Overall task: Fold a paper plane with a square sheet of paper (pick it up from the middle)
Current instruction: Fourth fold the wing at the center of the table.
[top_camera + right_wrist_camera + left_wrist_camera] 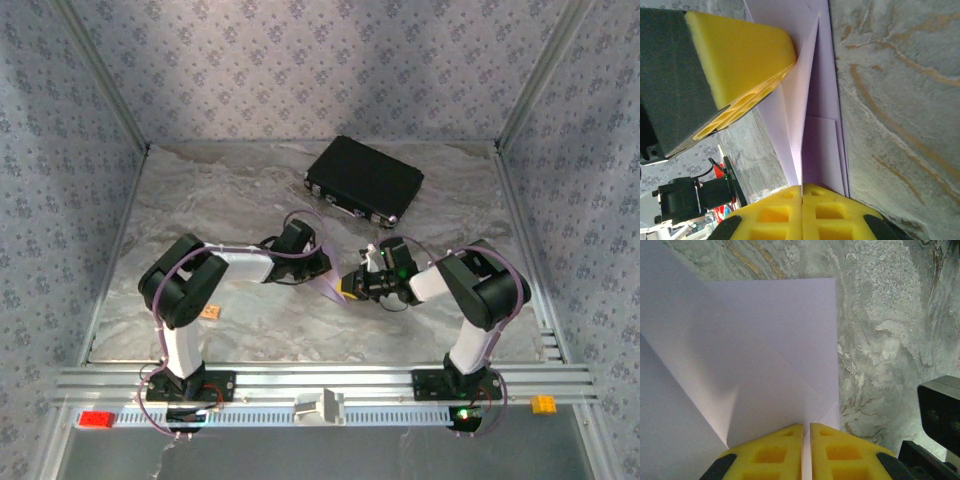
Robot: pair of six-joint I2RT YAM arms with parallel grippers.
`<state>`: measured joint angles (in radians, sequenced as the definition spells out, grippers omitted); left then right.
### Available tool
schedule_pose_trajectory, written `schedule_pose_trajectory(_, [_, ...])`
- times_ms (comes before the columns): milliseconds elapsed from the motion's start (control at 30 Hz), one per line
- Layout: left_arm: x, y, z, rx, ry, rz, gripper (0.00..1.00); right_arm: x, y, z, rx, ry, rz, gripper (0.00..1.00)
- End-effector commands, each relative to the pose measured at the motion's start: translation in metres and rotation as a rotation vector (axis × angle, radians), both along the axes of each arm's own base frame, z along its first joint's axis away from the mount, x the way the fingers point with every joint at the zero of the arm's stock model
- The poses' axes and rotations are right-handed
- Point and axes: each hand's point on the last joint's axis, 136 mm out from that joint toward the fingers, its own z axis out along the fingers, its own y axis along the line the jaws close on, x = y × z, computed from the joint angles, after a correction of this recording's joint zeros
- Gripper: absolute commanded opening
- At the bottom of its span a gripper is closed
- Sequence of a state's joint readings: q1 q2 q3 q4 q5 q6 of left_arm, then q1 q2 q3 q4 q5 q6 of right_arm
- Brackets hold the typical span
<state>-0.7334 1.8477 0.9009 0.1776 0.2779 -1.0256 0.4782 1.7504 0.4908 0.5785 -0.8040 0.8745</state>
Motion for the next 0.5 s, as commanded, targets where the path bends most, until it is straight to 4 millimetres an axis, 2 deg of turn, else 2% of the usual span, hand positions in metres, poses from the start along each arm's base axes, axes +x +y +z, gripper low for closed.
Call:
schedule_pose_trajectory(0, [-0.009, 0.001, -0.014, 0.037, 0.039, -0.034, 0.12, -0.006, -0.013, -0.016, -0.100, 0.043, -0.031, 0.13])
schedule_pose_trajectory(200, [-0.011, 0.003, -0.017, 0.048, 0.044, -0.038, 0.12, -0.014, -0.014, -0.012, -0.132, 0.026, 0.004, 0.20])
schedule_pose_trajectory(467, [-0.011, 0.003, -0.017, 0.044, 0.043, -0.041, 0.12, -0.027, -0.020, -0.016, -0.217, 0.000, 0.060, 0.23])
